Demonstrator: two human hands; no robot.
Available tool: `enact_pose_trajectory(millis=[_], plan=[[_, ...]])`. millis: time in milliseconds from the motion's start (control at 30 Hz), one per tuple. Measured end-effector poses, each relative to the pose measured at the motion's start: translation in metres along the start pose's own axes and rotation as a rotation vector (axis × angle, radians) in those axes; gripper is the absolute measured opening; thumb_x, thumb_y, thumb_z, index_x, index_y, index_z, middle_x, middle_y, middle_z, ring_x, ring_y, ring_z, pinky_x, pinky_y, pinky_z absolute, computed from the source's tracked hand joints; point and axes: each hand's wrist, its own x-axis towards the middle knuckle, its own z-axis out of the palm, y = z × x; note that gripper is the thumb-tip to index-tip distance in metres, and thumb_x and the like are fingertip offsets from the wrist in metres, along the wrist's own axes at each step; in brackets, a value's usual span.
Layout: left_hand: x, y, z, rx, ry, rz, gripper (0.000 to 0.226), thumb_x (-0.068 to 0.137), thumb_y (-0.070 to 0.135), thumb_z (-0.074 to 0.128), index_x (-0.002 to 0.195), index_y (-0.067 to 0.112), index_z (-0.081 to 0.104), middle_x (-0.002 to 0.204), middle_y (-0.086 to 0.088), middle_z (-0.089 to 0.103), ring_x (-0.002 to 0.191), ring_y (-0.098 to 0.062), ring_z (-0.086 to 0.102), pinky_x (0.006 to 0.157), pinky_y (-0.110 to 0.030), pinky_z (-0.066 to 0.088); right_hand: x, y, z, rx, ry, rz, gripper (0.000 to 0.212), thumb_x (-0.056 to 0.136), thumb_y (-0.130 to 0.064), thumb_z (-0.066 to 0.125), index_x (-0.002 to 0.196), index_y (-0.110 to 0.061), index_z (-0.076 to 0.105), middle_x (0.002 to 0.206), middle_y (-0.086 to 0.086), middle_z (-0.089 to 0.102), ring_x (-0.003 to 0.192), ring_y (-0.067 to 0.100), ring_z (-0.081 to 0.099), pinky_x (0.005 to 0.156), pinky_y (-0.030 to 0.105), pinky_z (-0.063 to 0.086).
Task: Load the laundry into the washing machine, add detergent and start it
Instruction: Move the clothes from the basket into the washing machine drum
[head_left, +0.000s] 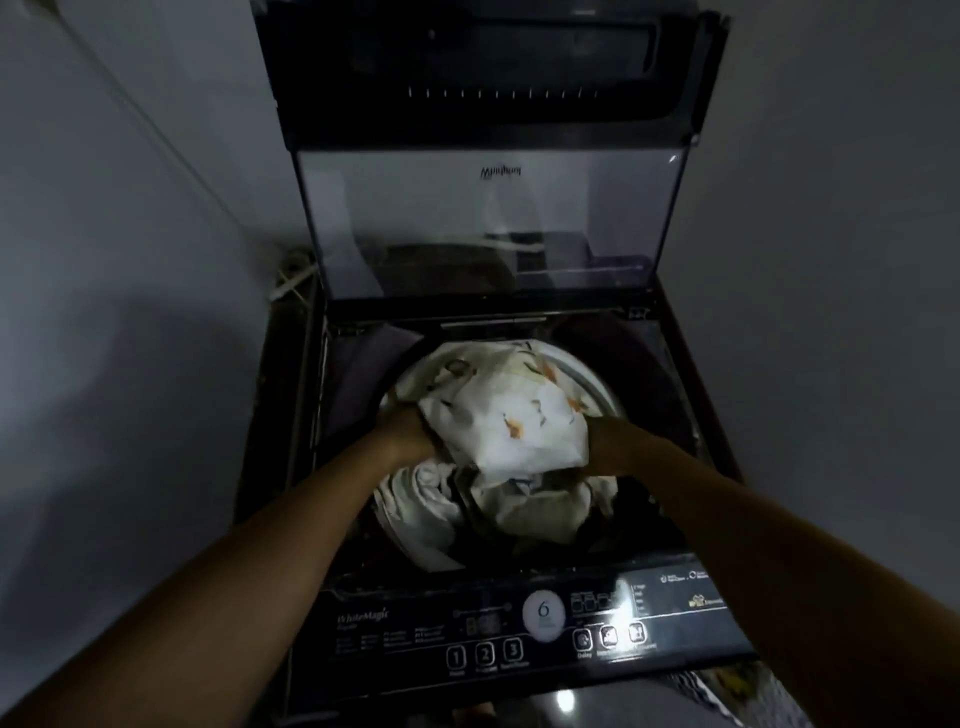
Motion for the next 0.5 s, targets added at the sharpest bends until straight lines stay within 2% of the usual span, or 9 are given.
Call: enact_pose_trajectory(millis=[67,133,200,267,300,367,400,467,500], plan=[[0.007,-0.004,0.011,0.255,-0.100,-0.016,0.079,0.082,0.052,0.072,0.146,0.014,0.045,0.149,-0.009,0.048,0.132,-0.025,0.049,0.107,-0.031,0.041,-0.001,-0.011,-0.006,-0.104,-0.004,0.018,0.064,0.094,-0.025,0.069,0.151,-0.011,0.042,0.149,0.011,0.050,0.135,0.025,0.049,0.099,0.015,0.039],[0.014,-0.008,0.025,0.457,-0.270,-0.076,0.067,0.080,0.045,0.076,0.134,0.010,0.056,0.133,-0.012,0.060,0.117,-0.027,0.059,0.092,-0.028,0.049,0.006,-0.019,-0.011,-0.187,0.182,0.050,0.051,0.098,-0.029,0.058,0.146,-0.014,0.046,0.138,0.015,0.059,0.125,0.033,0.057,0.098,0.035,0.047],[0.024,-0.006,0.031,0.522,-0.448,-0.082,0.068,0.085,0.042,0.070,0.142,0.011,0.048,0.139,-0.012,0.054,0.118,-0.029,0.058,0.096,-0.032,0.051,0.018,-0.027,-0.011,-0.063,0.353,0.009,0.043,0.097,-0.027,0.057,0.138,-0.015,0.052,0.129,0.014,0.064,0.118,0.035,0.061,0.093,0.035,0.047],[0.034,-0.003,0.029,0.541,-0.533,-0.061,0.071,0.090,0.036,0.064,0.153,0.024,0.034,0.155,-0.006,0.036,0.133,-0.029,0.045,0.107,-0.035,0.044,0.028,-0.035,-0.006,0.233,0.363,-0.121,0.055,0.087,-0.035,0.068,0.138,-0.018,0.056,0.134,0.005,0.062,0.122,0.024,0.059,0.102,0.027,0.044],[0.039,-0.001,0.028,0.523,-0.569,-0.050,0.069,0.091,0.031,0.063,0.153,0.030,0.034,0.157,-0.003,0.033,0.135,-0.028,0.042,0.109,-0.035,0.042,0.031,-0.041,-0.002,0.364,0.286,-0.181,0.063,0.081,-0.042,0.073,0.139,-0.022,0.057,0.137,-0.003,0.060,0.125,0.015,0.056,0.106,0.023,0.044],[0.053,0.000,0.032,0.457,-0.573,-0.033,0.058,0.092,0.025,0.063,0.147,0.030,0.044,0.151,-0.003,0.041,0.128,-0.027,0.048,0.107,-0.034,0.045,0.045,-0.040,0.018,0.341,0.033,-0.203,0.065,0.082,-0.035,0.079,0.141,-0.025,0.054,0.133,-0.014,0.054,0.125,0.004,0.049,0.101,0.011,0.042],[0.059,0.000,0.034,0.441,-0.522,-0.024,0.053,0.092,0.028,0.063,0.143,0.027,0.048,0.146,-0.005,0.047,0.122,-0.027,0.052,0.104,-0.033,0.046,0.051,-0.039,0.031,0.202,-0.072,-0.150,0.066,0.084,-0.032,0.080,0.144,-0.026,0.051,0.135,-0.012,0.053,0.128,0.008,0.048,0.103,0.013,0.042],[0.075,0.000,0.042,0.494,-0.392,0.037,0.051,0.093,0.038,0.060,0.140,0.023,0.050,0.142,-0.008,0.051,0.120,-0.027,0.053,0.099,-0.029,0.043,0.065,-0.026,0.056,-0.063,-0.267,0.034,0.084,0.082,-0.041,0.080,0.153,-0.030,0.037,0.153,0.001,0.041,0.144,0.028,0.035,0.117,0.038,0.034],[0.082,-0.003,0.046,0.526,-0.317,0.062,0.055,0.093,0.043,0.059,0.142,0.024,0.046,0.145,-0.009,0.047,0.125,-0.029,0.050,0.102,-0.031,0.041,0.068,-0.020,0.066,-0.101,-0.306,0.164,0.092,0.081,-0.042,0.082,0.156,-0.029,0.031,0.158,0.004,0.033,0.147,0.033,0.029,0.118,0.043,0.031]])
